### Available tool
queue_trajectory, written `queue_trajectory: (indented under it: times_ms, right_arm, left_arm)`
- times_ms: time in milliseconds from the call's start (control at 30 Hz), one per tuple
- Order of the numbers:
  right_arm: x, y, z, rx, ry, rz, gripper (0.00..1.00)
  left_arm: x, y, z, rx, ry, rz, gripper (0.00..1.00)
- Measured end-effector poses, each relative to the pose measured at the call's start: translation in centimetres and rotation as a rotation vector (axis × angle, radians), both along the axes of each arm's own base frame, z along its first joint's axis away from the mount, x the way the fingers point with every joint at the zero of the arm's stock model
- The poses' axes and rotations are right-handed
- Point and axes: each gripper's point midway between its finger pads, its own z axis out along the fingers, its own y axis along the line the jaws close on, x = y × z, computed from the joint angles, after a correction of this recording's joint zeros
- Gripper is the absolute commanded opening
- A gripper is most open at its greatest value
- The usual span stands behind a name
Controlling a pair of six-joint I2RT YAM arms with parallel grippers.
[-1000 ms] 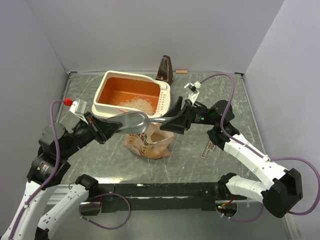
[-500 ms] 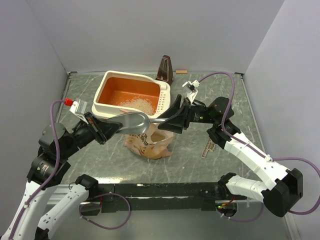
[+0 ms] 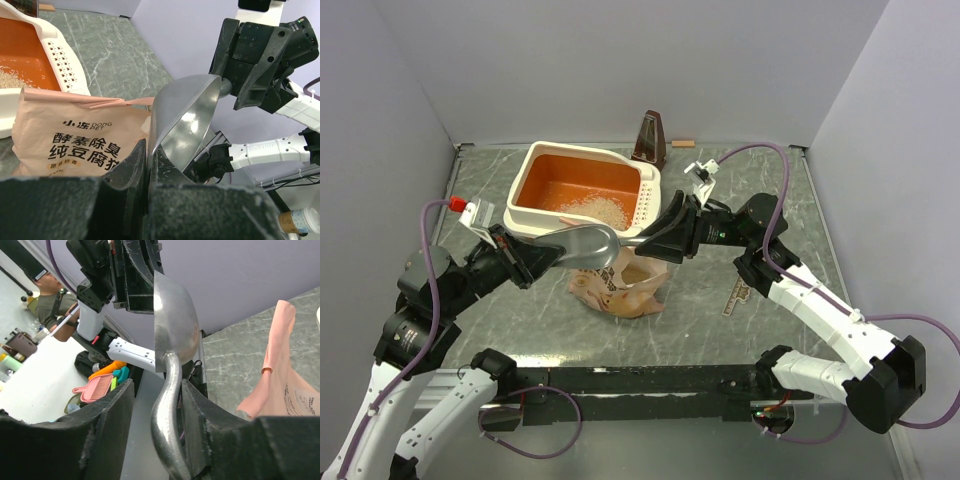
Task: Fill the litter box with clean litter
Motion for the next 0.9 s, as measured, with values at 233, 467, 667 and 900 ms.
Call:
queue_trajectory:
  times_ms: [233,467,667,900]
  right_arm:
    - [0.2,0.1,-0.2,-0.004,0.000,-0.005,0.00]
    - [0.1,0.2,-0.5,-0.025,-0.023,-0.029,0.00]
    - [-0.6,-0.1,-0.8,-0.068,-0.066,-0.051,0.00]
    - [-0.1,-0.8,-1.7,-0.126,-0.067,-0.127,0.00]
  left_arm:
    - [-0.1,-0.1,0.1,-0.002,-0.003,-0.005,0.01]
    - [-0.1,0.0,-0.2,0.010,0.003,-0.001,0.23]
    - [0.2,0.2,-0.5,0.041,-0.016,0.008,0.63]
    - [1.0,0.0,-1.5,0.094,-0.014,0.002,0.76]
